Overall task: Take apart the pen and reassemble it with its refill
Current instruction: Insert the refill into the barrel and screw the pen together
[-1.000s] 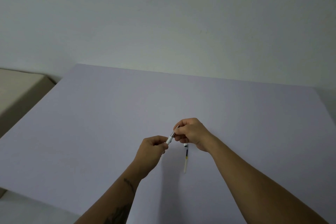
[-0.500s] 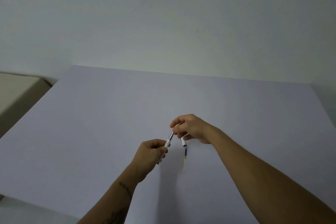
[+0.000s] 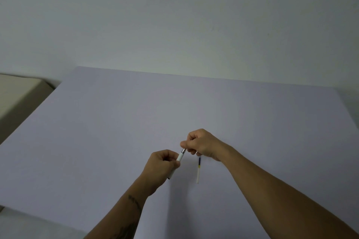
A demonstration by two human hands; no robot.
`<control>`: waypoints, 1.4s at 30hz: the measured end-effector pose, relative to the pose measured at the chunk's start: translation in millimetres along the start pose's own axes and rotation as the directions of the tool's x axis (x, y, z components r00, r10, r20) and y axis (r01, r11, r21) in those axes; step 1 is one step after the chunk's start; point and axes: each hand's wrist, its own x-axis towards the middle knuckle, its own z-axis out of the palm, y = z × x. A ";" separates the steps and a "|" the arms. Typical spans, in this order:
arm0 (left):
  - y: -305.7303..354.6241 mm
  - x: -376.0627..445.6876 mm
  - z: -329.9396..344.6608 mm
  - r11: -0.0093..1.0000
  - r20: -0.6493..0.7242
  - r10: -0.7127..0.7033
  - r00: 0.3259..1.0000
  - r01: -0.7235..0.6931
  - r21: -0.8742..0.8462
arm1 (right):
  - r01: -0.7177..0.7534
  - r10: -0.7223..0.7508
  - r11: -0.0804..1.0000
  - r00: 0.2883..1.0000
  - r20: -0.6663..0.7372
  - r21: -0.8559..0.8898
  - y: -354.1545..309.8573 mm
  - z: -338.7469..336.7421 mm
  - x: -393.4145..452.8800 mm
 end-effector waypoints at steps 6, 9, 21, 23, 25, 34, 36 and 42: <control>2.0 4.6 -3.2 1.000 -0.008 0.001 1.000 -0.001 -0.020 | 0.007 -0.006 0.996 1.000 -0.013 0.090 -2.8 1.5 0.8; 4.9 6.8 -3.0 0.999 -0.006 0.003 1.000 -0.003 -0.037 | -0.018 -0.001 0.950 0.998 0.059 0.313 -2.5 -4.8 1.1; 10.7 8.6 0.8 0.997 0.029 0.008 1.000 -0.005 -0.075 | 0.047 -0.026 0.978 0.994 -0.105 0.202 0.4 11.8 0.1; 9.9 8.2 -0.8 0.997 0.028 0.003 1.000 -0.001 -0.072 | 0.052 -0.039 0.988 0.995 -0.091 0.143 -1.5 11.5 -2.8; 9.4 7.4 -2.3 0.997 0.032 -0.001 0.999 0.004 -0.076 | 0.049 -0.038 0.983 0.997 -0.063 0.175 -3.9 6.9 -4.8; 12.2 6.9 -3.2 0.996 0.050 0.009 0.999 -0.005 -0.084 | 0.029 -0.005 0.965 0.996 -0.093 0.261 -2.9 4.6 -7.3; 12.4 6.7 -4.5 0.996 0.061 0.019 0.998 -0.014 -0.091 | 0.051 -0.015 0.969 0.988 -0.151 0.242 -2.8 10.5 -7.8; 11.3 10.8 -17.5 0.998 0.101 0.037 0.994 -0.032 -0.052 | 0.103 -0.059 0.980 0.968 -0.243 0.173 -10.9 28.3 -17.0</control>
